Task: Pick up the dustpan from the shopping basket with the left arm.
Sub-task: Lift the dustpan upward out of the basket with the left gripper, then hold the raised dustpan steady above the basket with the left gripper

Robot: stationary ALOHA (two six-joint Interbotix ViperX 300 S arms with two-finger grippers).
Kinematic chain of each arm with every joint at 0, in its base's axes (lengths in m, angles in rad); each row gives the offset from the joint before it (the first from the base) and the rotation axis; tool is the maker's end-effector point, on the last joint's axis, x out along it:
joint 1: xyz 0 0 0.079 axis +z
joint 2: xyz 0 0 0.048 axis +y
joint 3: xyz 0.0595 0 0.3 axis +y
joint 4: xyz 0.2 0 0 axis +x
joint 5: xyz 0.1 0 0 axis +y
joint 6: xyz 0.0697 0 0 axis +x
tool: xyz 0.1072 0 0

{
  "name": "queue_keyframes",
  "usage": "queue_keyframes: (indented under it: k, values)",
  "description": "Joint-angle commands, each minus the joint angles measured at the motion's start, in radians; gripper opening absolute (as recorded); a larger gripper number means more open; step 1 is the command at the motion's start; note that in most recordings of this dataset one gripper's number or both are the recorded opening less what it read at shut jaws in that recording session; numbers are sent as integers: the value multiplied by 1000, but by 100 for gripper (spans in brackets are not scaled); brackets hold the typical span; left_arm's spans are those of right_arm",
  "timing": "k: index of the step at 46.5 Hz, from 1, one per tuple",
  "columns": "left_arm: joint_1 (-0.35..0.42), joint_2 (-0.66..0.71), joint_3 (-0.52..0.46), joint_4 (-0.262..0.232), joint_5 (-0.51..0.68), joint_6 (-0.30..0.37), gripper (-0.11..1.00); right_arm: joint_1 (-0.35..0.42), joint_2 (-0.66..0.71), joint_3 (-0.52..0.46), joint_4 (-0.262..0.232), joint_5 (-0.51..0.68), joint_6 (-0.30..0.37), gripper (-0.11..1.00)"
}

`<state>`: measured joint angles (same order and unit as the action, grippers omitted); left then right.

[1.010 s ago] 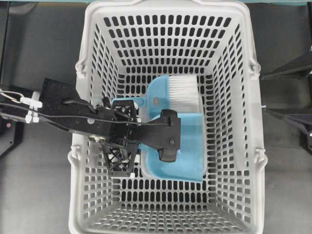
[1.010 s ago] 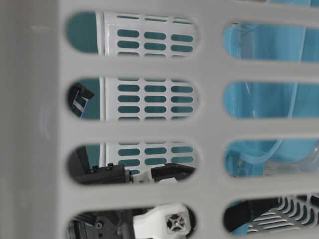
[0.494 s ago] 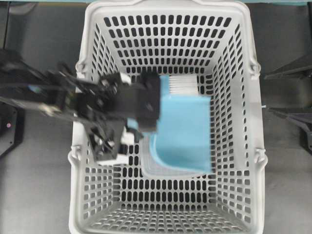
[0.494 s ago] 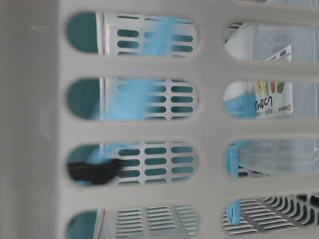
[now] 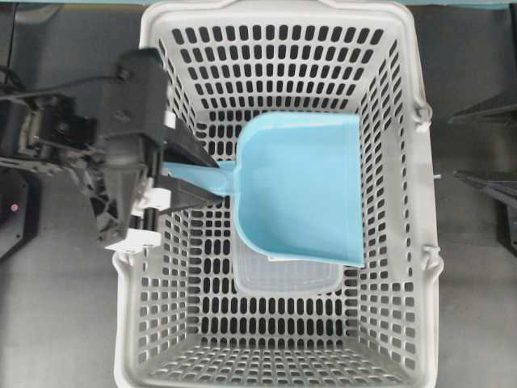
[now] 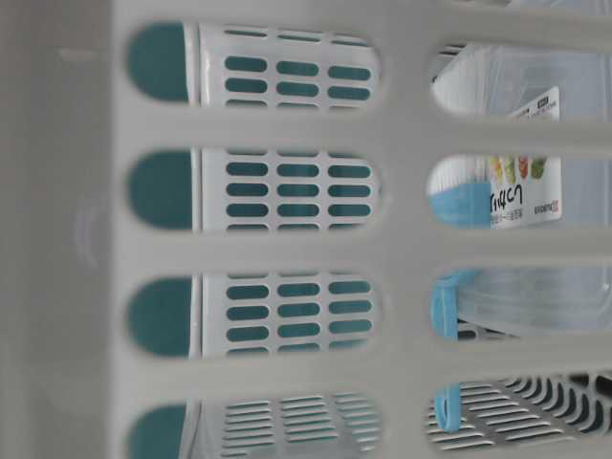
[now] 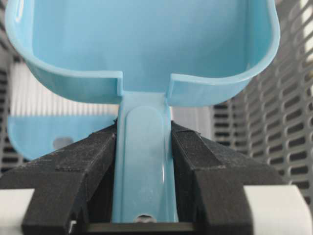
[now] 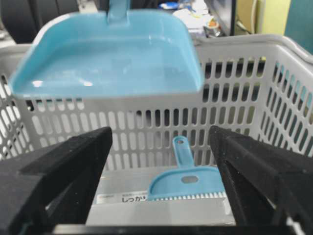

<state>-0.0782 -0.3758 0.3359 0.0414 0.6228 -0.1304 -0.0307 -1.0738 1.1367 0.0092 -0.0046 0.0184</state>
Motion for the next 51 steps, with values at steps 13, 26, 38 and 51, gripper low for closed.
queue_keyframes:
  k: [13, 26, 38, 51]
  values:
    - [3, -31, 6, 3, -44, 2, 28, -5, 5, -6, 3, -5, 15, 77]
    - [3, -35, 12, 3, -63, 2, 28, -6, 5, -5, 3, -5, 15, 77]
    - [3, -38, 25, 5, -87, 2, 28, -6, 5, -5, 3, -5, 15, 77]
    - [3, -38, 31, 3, -95, 3, 28, -6, 5, -5, 3, -5, 15, 77]
